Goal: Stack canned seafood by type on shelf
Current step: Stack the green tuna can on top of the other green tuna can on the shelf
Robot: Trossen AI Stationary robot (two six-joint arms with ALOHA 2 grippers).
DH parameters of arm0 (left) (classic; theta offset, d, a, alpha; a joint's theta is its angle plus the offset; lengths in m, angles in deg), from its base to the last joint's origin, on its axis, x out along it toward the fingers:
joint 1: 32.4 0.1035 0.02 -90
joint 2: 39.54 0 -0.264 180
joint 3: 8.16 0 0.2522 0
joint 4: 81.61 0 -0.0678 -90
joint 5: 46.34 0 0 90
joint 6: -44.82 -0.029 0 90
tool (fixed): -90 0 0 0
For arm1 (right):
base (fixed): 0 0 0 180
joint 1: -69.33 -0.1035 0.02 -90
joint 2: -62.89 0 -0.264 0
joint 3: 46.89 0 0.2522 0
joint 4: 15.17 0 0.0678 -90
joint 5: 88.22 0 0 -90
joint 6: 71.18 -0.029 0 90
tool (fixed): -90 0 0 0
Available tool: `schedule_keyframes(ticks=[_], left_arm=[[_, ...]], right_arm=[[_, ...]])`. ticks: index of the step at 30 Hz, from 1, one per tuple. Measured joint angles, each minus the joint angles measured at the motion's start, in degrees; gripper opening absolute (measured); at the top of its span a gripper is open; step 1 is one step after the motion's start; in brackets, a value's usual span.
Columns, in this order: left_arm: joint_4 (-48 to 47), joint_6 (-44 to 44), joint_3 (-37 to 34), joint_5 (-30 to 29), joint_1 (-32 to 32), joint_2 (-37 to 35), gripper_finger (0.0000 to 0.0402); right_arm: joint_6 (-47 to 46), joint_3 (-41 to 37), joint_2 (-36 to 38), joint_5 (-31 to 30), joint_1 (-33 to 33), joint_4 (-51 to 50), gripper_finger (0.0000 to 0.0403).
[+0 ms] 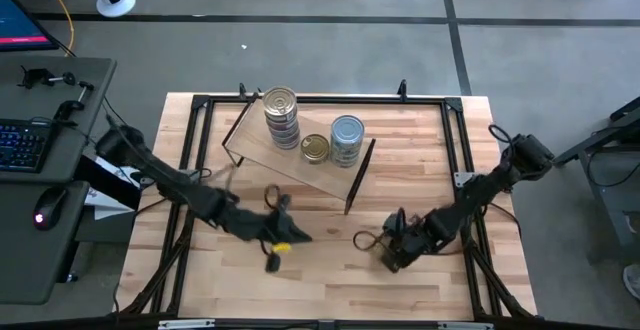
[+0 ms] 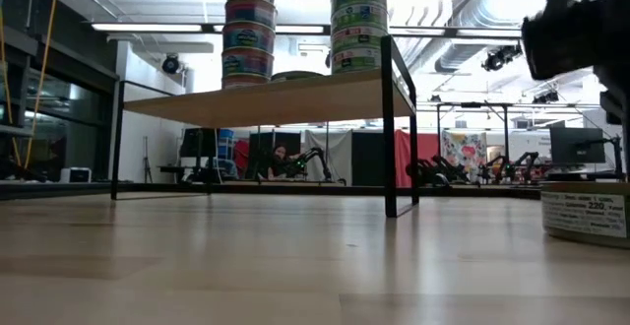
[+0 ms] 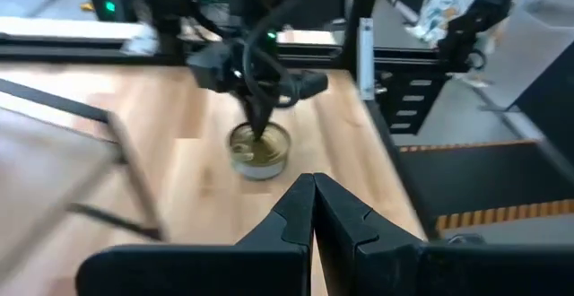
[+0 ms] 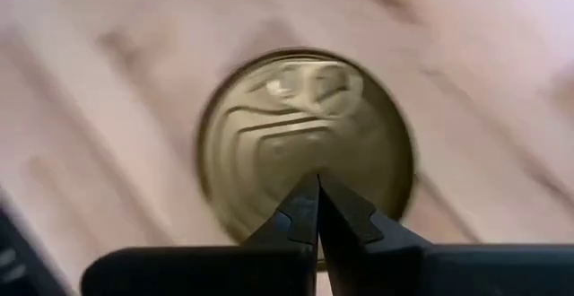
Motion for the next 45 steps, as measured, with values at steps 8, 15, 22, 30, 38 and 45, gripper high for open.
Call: schedule_keyframes(ticks=[8,15,22,30,38,45], left_arm=[[19.1,10.0,0.0,-1.4,-4.3,15.7,0.0000],[26.1,14.2,0.0,-3.1,-4.5,21.7,0.0000],[20.2,8.2,0.0,-3.2,-1.9,22.0,0.0000],[21.6,1.5,0.1,-3.1,-3.2,29.0,0.0000],[21.5,-4.5,5.3,-7.7,-4.8,34.5,0.0000],[21.4,-9.8,7.0,-3.5,-2.4,37.6,0.0000]], right_arm=[[13.7,0.2,-7.6,-1.8,-0.2,21.4,0.0000],[25.1,5.1,-14.4,-3.0,2.5,31.7,0.0000],[34.6,15.2,-12.9,-3.8,3.3,18.7,0.0000],[26.9,17.9,-11.5,-3.3,-1.7,2.4,0.0000],[19.4,13.5,-11.5,-7.9,-6.3,4.6,0.0000],[30.5,11.3,-11.6,-7.6,-6.3,7.3,0.0000]])
